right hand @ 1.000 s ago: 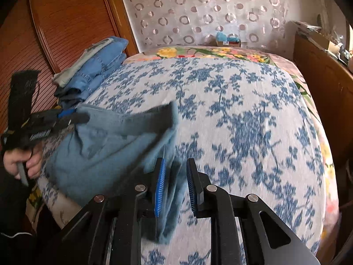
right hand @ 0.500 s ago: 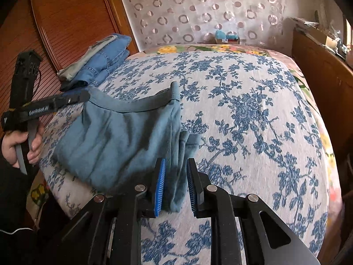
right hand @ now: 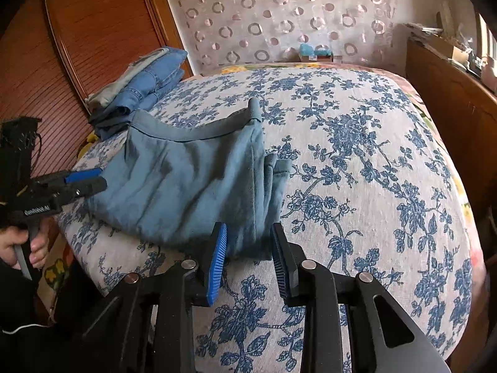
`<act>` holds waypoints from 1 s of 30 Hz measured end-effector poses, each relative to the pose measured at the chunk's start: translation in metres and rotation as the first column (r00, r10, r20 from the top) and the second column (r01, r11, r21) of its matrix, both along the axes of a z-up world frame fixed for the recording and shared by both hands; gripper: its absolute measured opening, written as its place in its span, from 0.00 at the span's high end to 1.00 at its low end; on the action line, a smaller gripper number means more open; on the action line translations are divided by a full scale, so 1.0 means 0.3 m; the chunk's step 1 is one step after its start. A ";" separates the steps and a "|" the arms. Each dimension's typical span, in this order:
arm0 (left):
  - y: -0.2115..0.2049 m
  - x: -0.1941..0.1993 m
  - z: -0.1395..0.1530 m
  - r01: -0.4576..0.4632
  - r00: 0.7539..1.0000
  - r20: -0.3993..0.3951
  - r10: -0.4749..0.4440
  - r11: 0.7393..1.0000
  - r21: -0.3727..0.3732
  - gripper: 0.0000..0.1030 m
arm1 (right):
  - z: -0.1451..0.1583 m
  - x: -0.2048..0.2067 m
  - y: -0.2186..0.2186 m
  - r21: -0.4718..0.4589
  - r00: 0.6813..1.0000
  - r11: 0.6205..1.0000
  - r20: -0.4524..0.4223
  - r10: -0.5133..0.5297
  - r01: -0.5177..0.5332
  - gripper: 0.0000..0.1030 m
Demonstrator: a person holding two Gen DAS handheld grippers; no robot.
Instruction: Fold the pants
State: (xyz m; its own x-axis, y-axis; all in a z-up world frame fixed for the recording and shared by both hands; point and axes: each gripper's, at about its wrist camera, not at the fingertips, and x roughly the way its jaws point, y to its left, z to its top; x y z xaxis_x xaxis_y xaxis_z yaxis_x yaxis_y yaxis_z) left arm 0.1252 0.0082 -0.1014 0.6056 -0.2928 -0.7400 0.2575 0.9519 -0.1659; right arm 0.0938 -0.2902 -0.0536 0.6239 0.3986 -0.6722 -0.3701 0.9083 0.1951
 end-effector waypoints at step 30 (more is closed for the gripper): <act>0.007 0.059 0.031 -0.071 0.997 0.043 0.071 0.997 0.015 0.52 | 0.020 0.108 -0.005 0.002 0.998 0.998 -0.030 -0.057 0.057 0.58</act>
